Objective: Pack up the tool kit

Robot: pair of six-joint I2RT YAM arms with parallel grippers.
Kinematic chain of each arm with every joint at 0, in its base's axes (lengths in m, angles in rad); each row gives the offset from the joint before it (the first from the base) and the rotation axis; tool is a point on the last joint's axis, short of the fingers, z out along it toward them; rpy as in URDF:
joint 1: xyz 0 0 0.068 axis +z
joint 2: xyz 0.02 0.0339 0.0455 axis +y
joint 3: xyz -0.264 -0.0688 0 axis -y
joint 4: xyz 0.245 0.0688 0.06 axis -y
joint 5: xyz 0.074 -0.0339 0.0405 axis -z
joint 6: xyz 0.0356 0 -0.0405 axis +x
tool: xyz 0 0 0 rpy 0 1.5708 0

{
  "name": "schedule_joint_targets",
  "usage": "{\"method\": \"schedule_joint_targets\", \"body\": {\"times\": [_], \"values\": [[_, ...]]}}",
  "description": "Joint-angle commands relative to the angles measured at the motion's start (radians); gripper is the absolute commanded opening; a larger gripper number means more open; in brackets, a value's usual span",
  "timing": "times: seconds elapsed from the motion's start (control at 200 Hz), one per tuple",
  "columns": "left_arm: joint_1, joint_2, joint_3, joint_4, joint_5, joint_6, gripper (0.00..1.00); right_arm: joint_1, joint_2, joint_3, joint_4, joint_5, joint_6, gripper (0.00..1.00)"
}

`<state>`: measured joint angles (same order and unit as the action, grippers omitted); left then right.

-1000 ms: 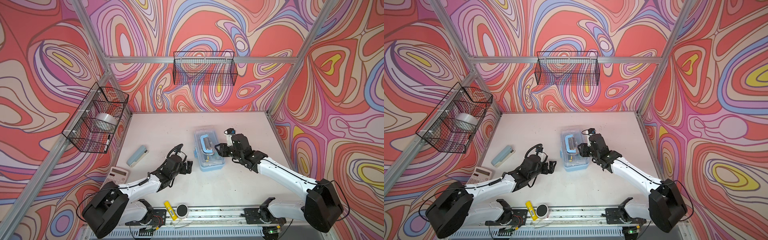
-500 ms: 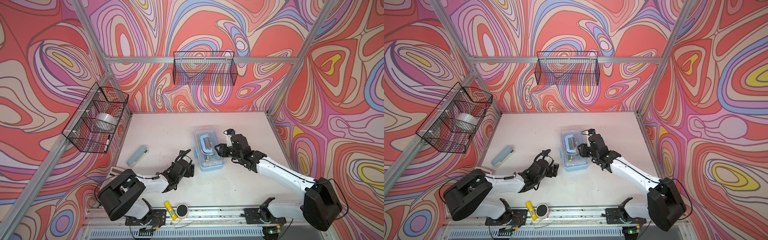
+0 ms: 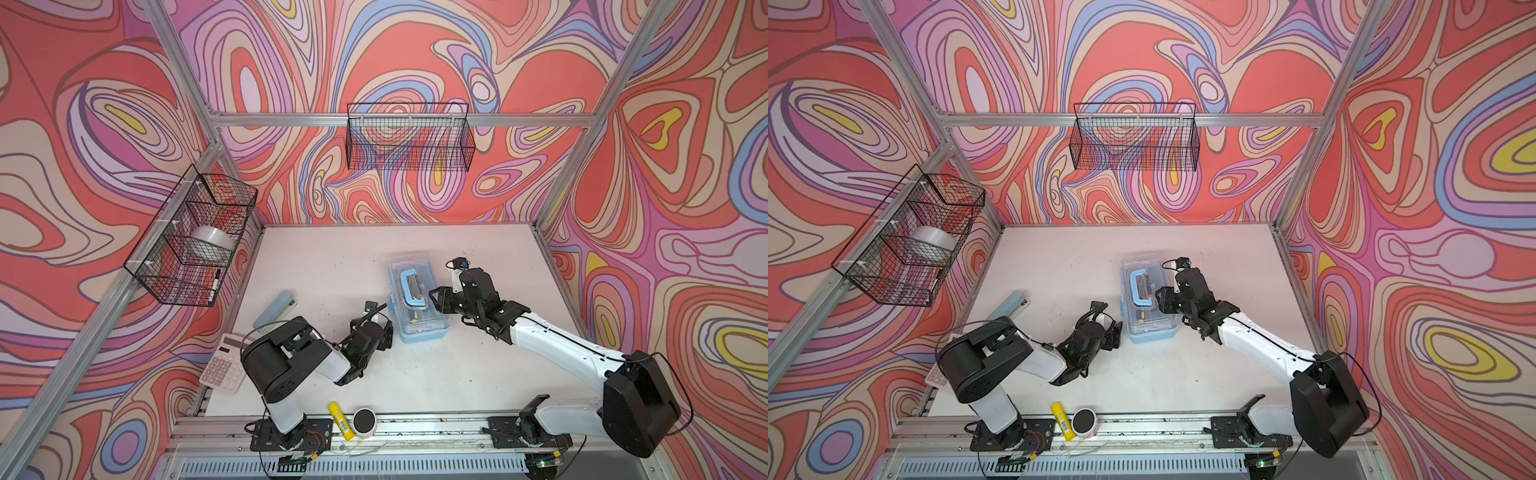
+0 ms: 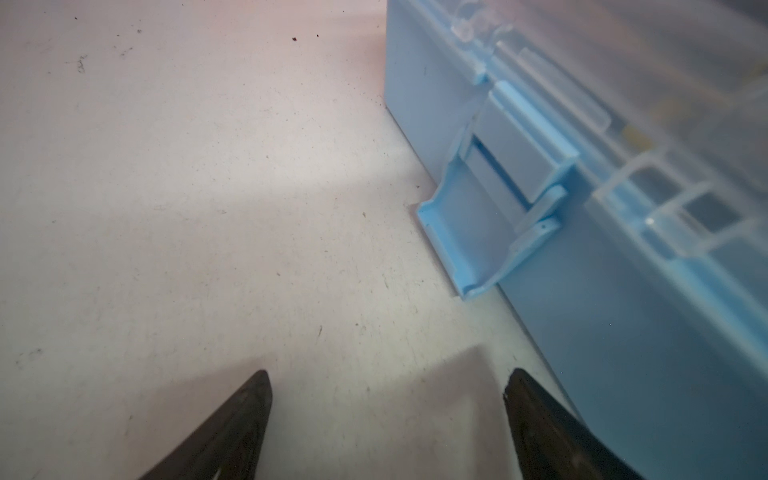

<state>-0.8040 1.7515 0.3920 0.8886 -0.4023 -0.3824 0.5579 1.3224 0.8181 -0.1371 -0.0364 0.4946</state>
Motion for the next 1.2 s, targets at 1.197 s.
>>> {"method": "schedule_joint_targets", "body": {"times": [1.197], "values": [[-0.009, 0.127, 0.165, 0.082, -0.202, 0.181, 0.87, 0.002, 0.049, -0.012, 0.024, 0.02, -0.002, 0.49]]}}
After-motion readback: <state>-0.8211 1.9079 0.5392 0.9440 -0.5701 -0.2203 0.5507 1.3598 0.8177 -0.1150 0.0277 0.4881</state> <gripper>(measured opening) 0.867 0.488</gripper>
